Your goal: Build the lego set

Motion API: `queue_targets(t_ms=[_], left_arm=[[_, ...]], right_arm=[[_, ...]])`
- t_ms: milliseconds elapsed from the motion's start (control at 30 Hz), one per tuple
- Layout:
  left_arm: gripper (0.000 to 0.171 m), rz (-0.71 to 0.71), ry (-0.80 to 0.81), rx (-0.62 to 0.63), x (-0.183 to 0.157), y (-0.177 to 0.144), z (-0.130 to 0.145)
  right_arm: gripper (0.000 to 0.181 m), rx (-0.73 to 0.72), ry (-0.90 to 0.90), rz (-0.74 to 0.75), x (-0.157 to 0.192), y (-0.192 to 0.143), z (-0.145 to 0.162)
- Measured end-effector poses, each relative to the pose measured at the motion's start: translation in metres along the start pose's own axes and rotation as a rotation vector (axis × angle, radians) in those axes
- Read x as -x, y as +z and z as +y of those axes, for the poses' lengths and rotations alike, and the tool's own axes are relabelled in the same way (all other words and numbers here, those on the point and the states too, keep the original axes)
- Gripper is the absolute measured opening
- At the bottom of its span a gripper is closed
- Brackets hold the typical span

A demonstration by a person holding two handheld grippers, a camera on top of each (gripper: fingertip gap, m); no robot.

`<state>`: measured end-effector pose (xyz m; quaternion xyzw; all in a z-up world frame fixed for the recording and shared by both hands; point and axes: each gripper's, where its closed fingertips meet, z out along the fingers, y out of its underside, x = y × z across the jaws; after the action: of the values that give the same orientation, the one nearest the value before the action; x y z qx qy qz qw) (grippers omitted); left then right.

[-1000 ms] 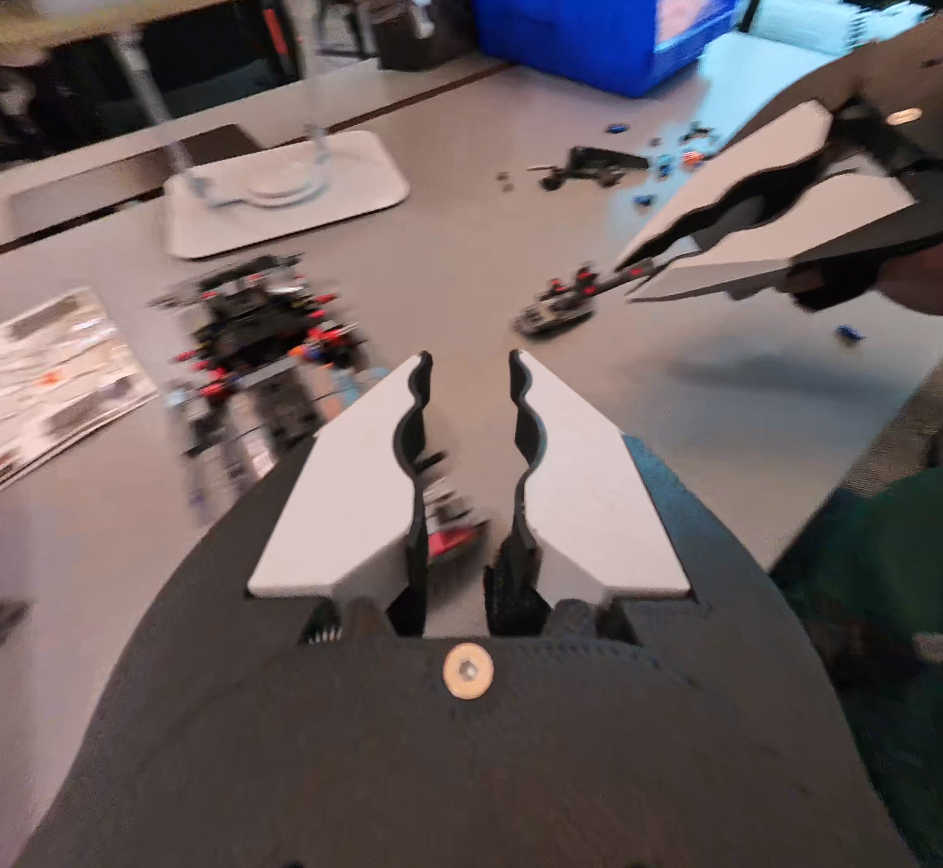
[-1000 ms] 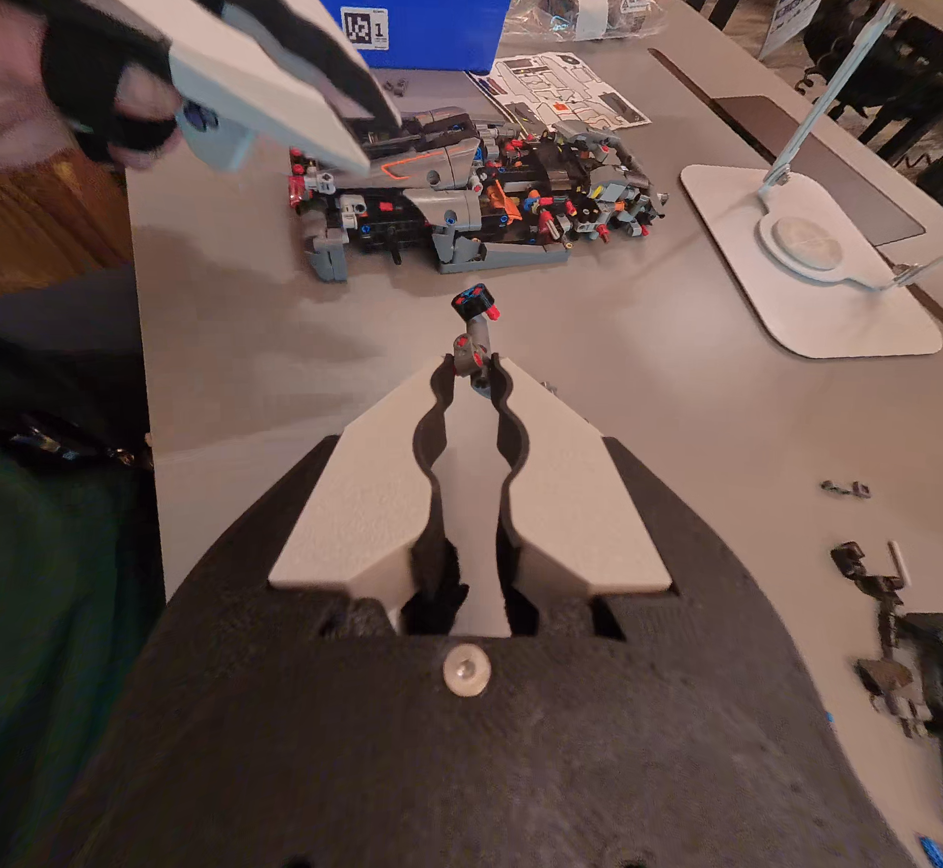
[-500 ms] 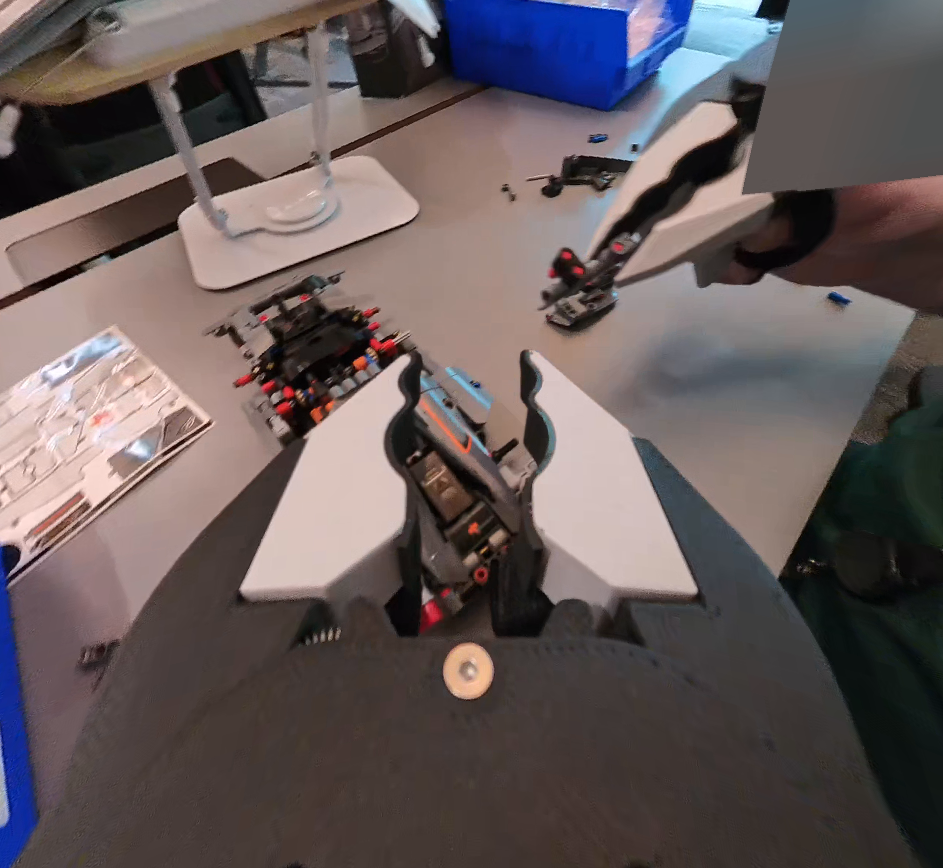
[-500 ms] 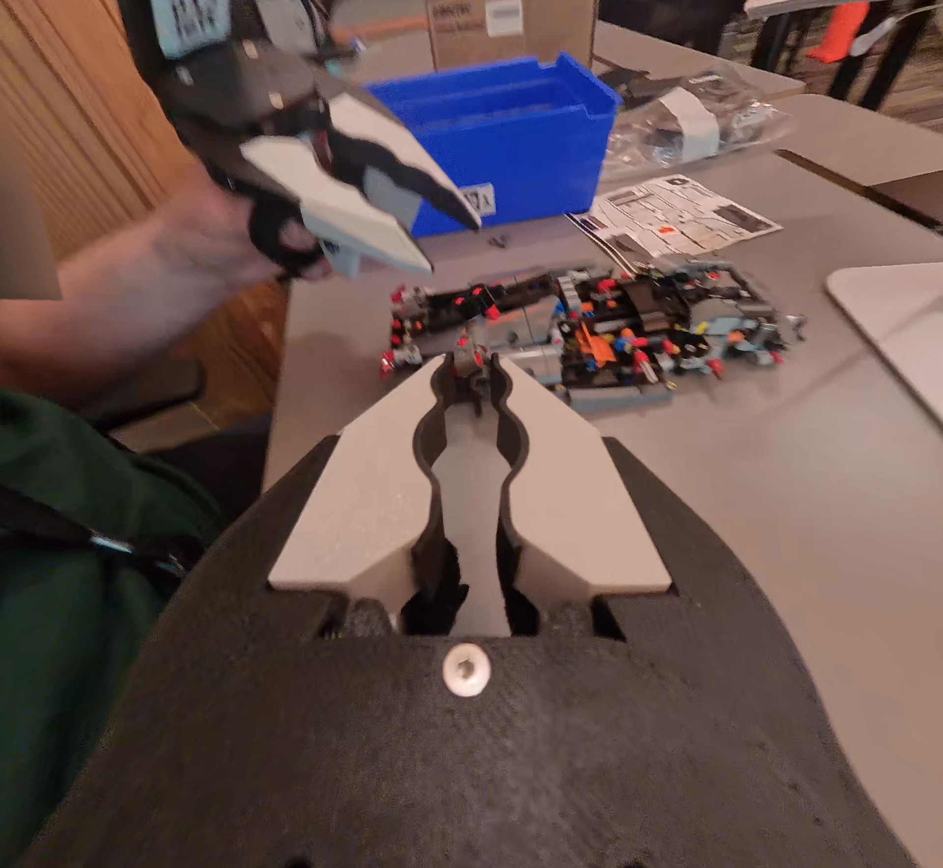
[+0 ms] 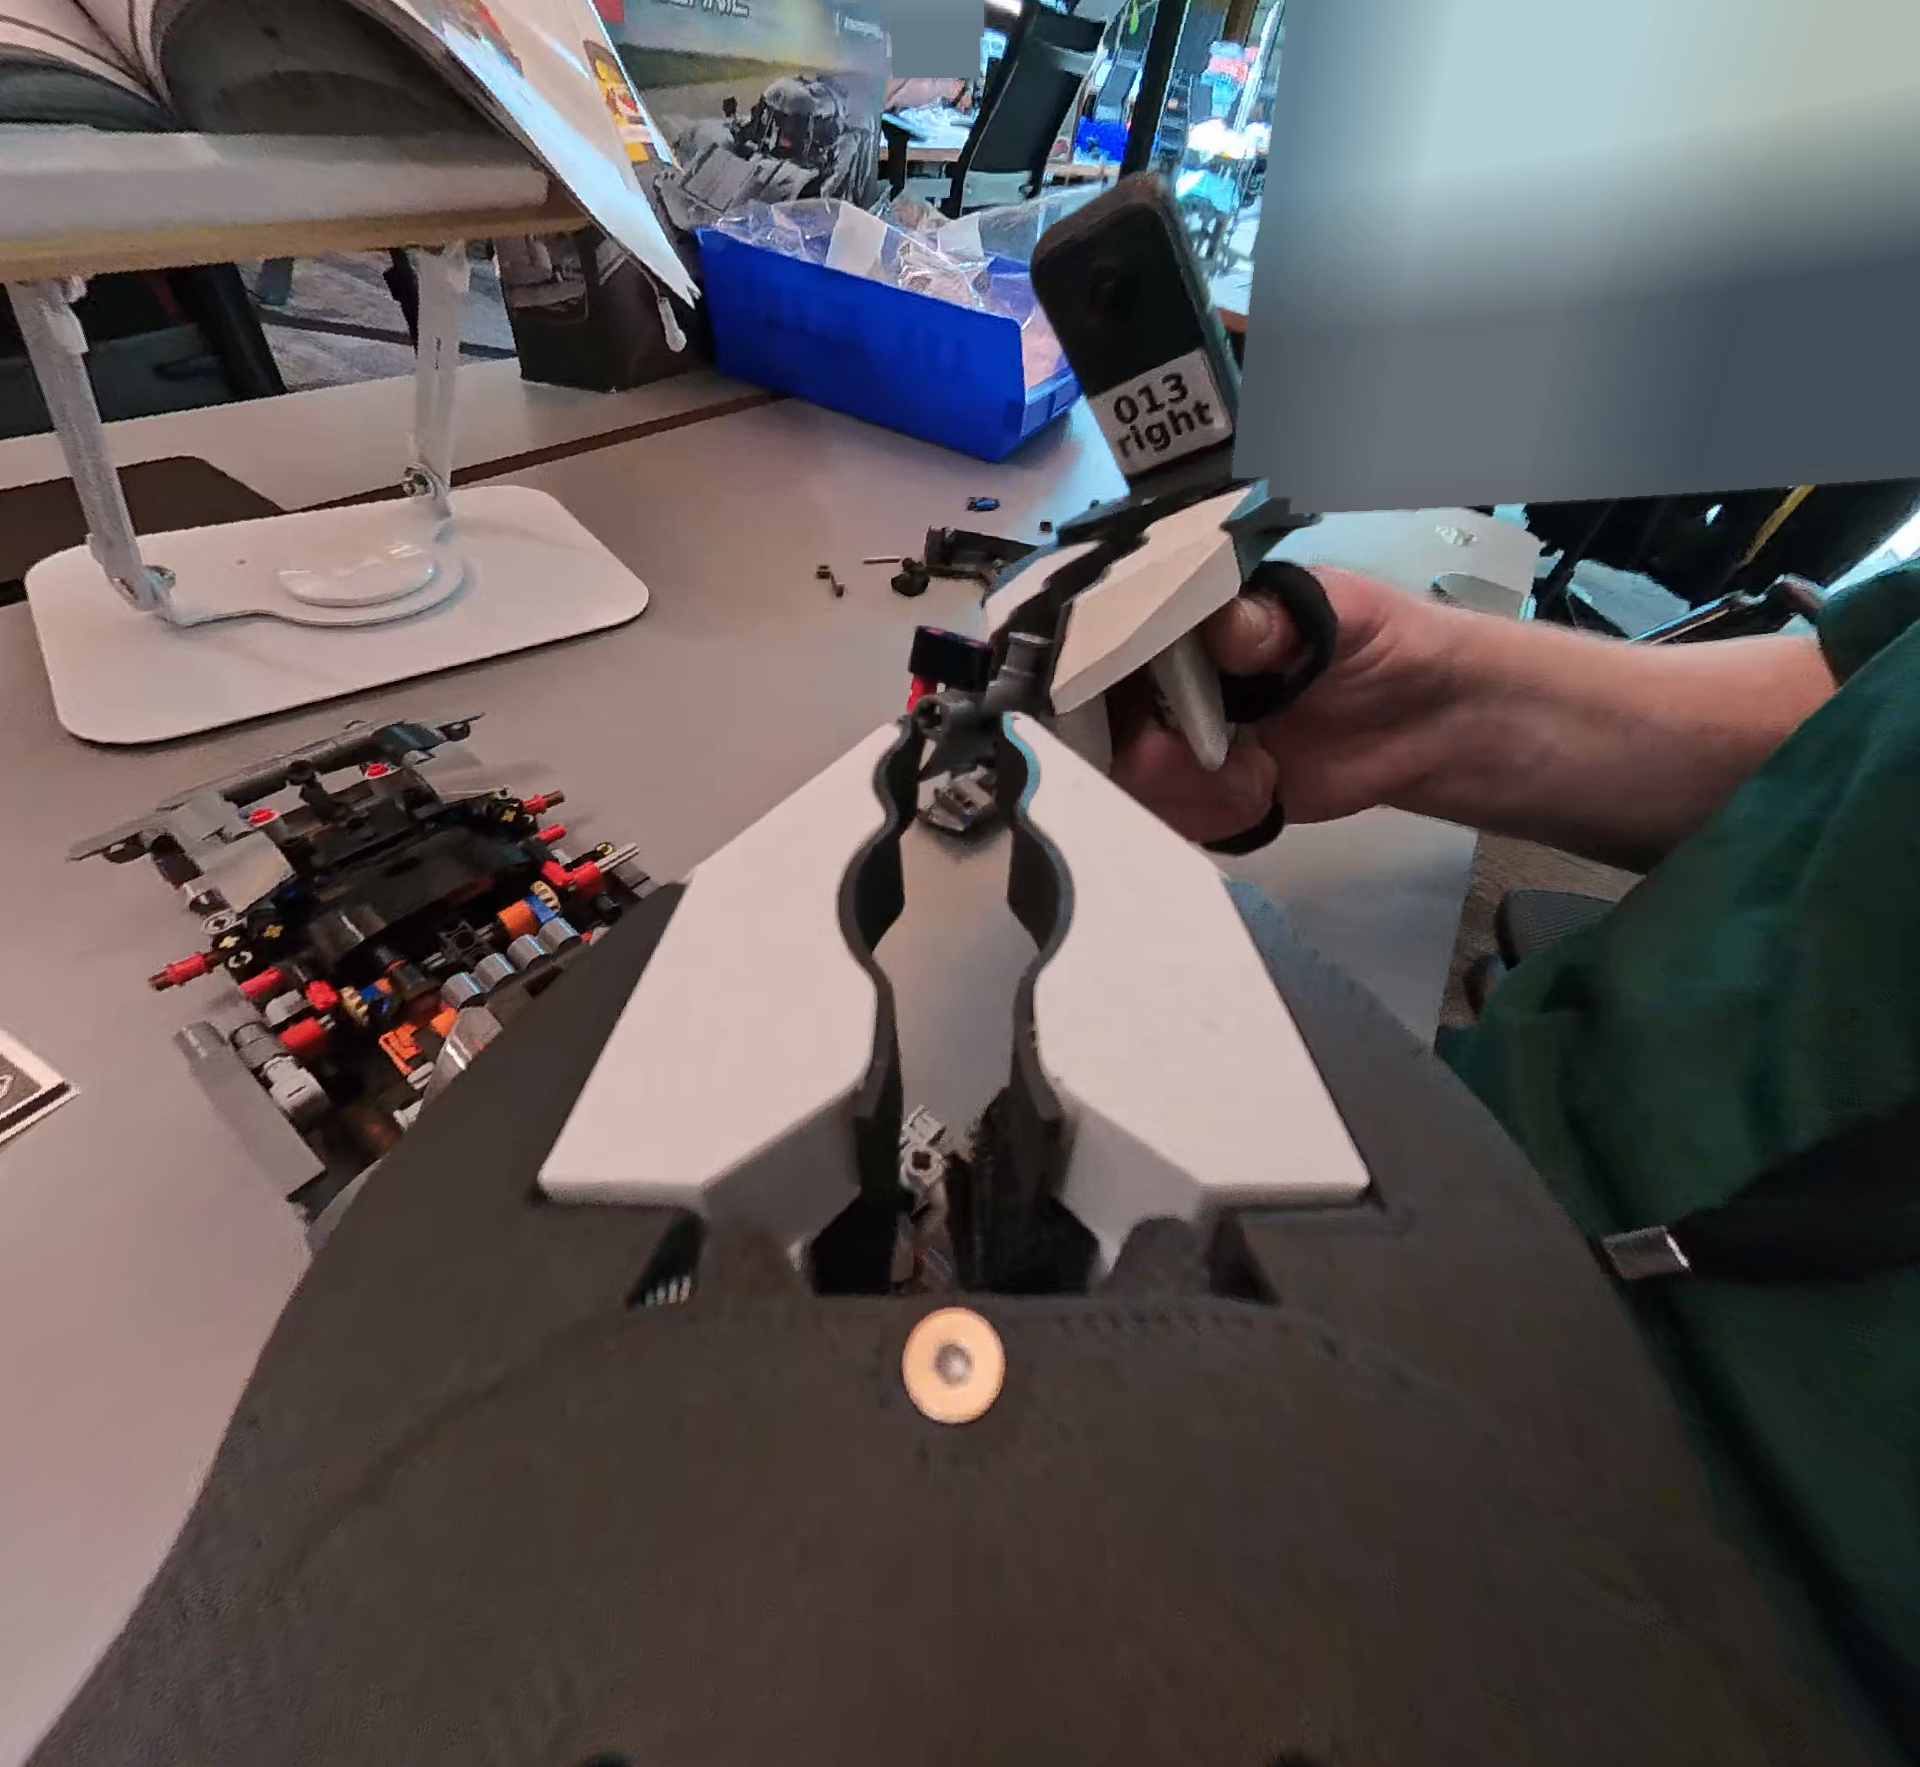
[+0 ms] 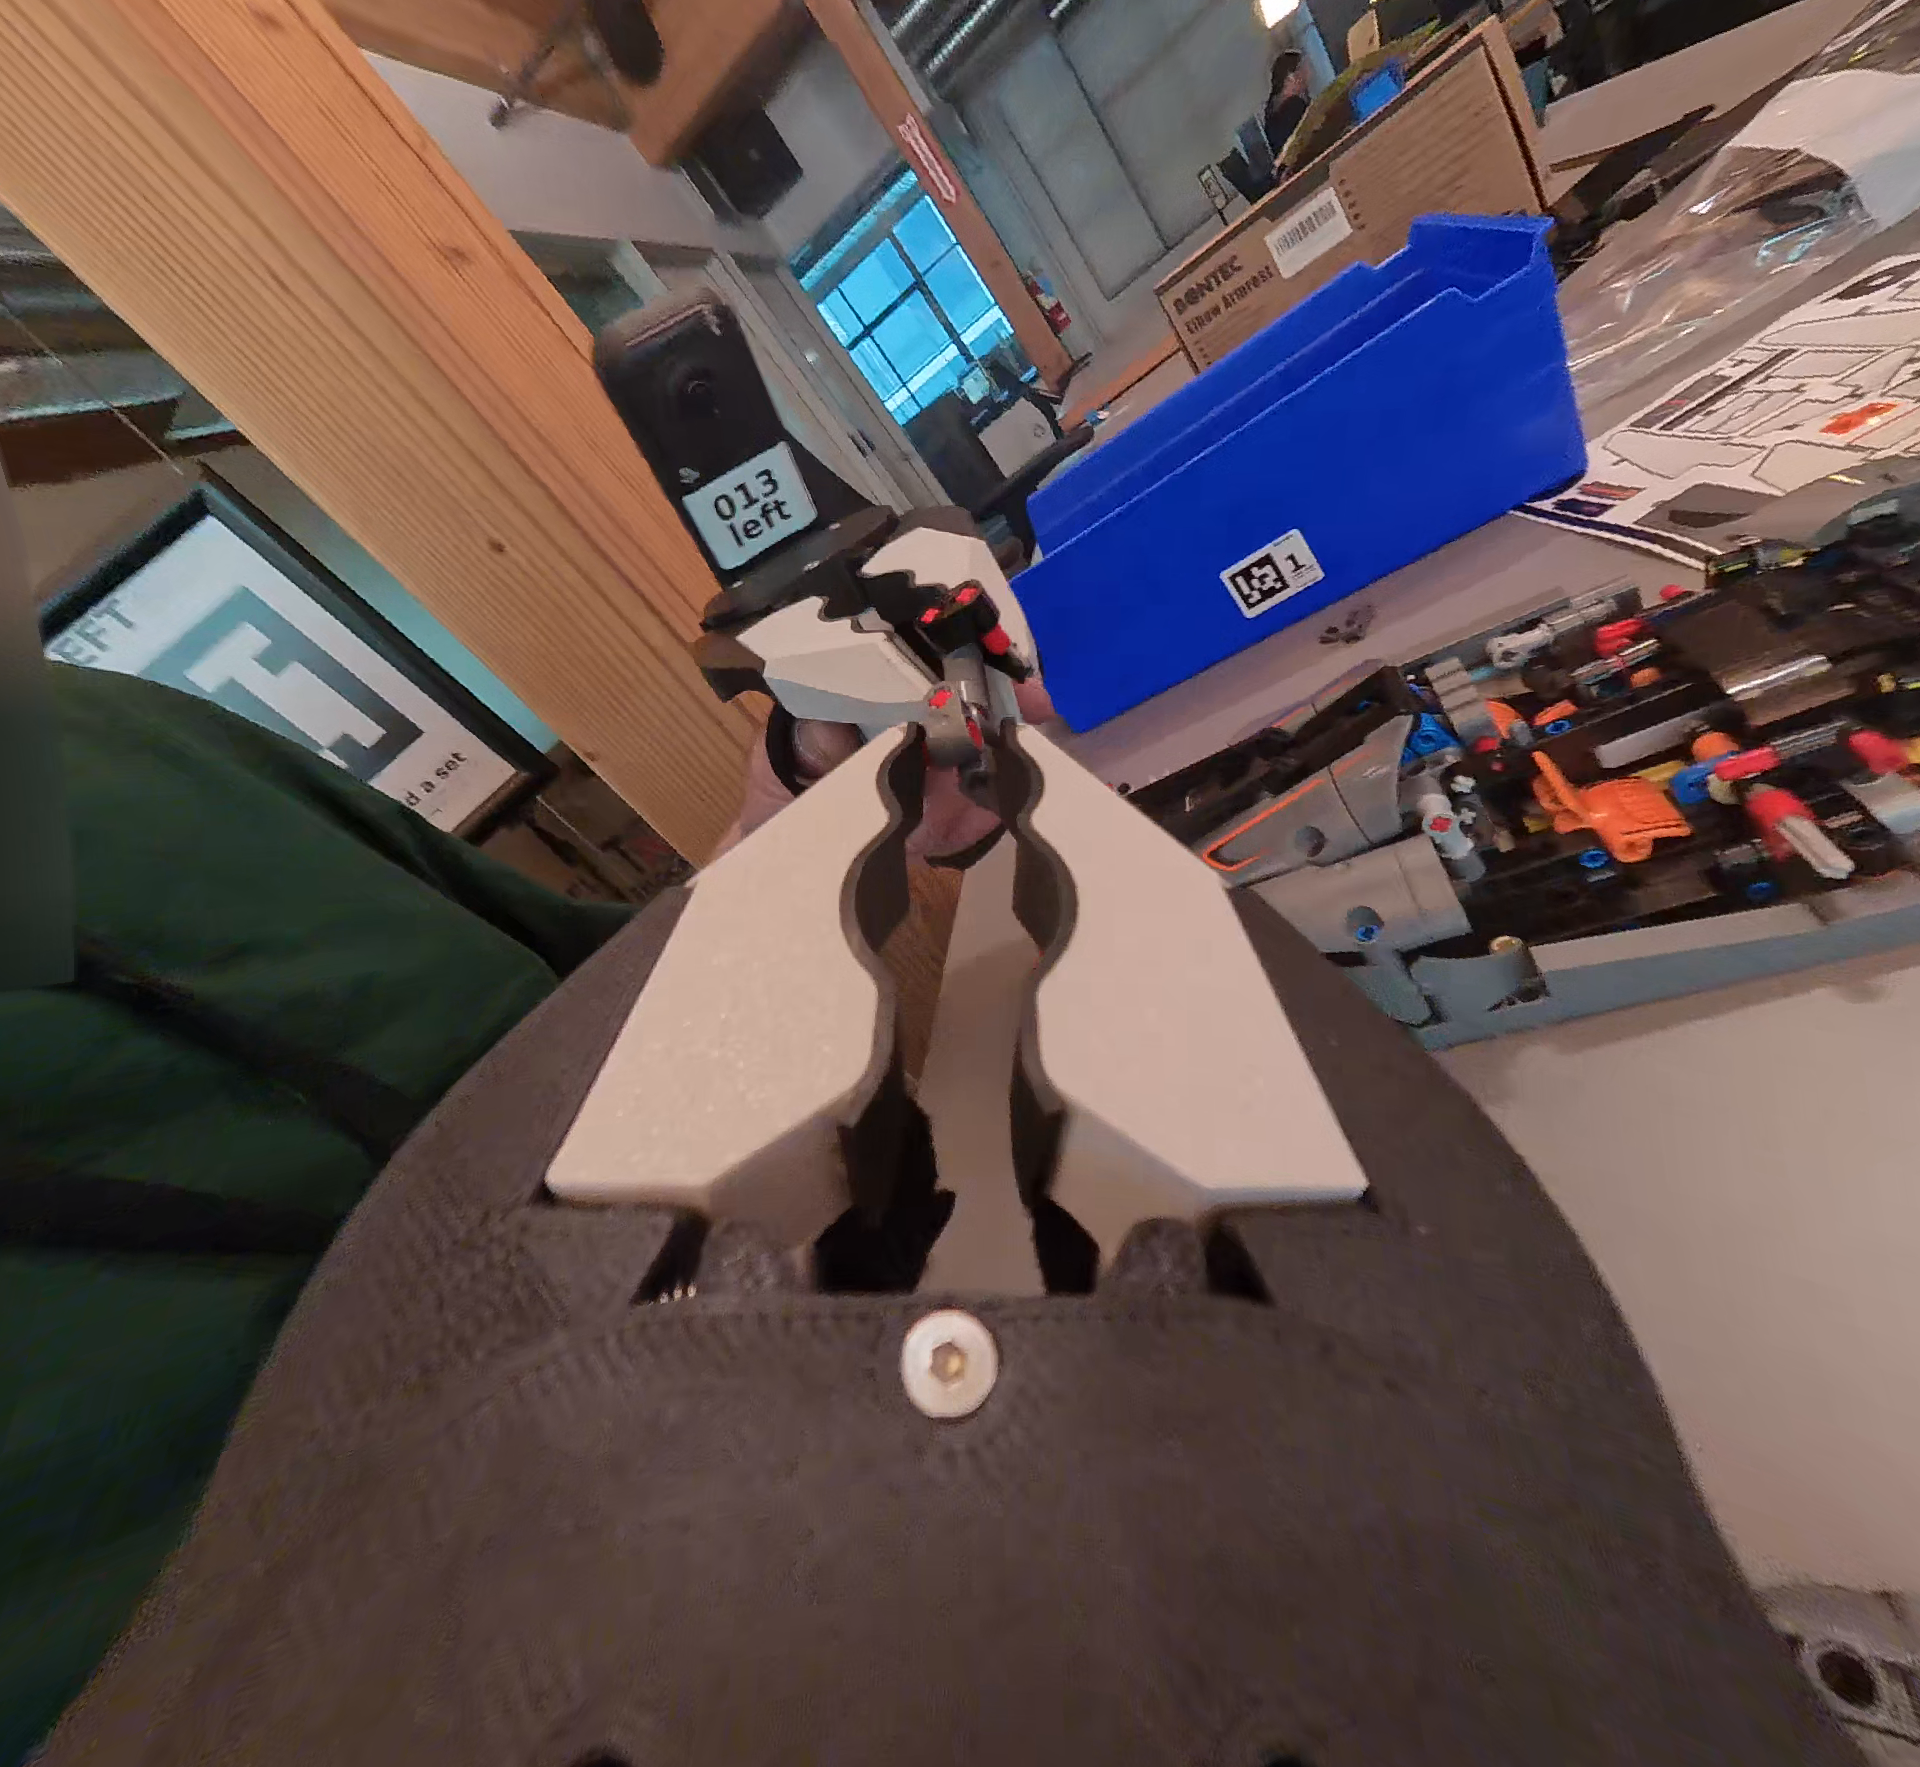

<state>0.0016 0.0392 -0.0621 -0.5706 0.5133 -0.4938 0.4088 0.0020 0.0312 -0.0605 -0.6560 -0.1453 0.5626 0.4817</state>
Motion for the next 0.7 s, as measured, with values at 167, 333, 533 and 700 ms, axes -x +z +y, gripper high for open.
queue_targets(t_ms=[167, 333, 533, 700], left_arm=[[0.005, -0.032, 0.113, 0.077, -0.003, -0.004, 0.003], [0.004, -0.098, 0.179, 0.168, 0.007, -0.007, 0.005], [0.003, 0.006, 0.069, 0.263, 0.004, -0.01, 0.011], [0.003, 0.083, -0.023, 0.313, 0.008, -0.012, 0.008]], right_arm=[[0.017, 0.09, -0.1, 0.11, -0.011, 0.004, 0.008], [0.031, 0.154, -0.277, 0.285, -0.026, 0.001, 0.004], [0.026, 0.377, -0.856, 0.502, -0.021, -0.001, -0.003], [0.033, 0.532, -1.201, 0.524, -0.01, 0.012, -0.007]])
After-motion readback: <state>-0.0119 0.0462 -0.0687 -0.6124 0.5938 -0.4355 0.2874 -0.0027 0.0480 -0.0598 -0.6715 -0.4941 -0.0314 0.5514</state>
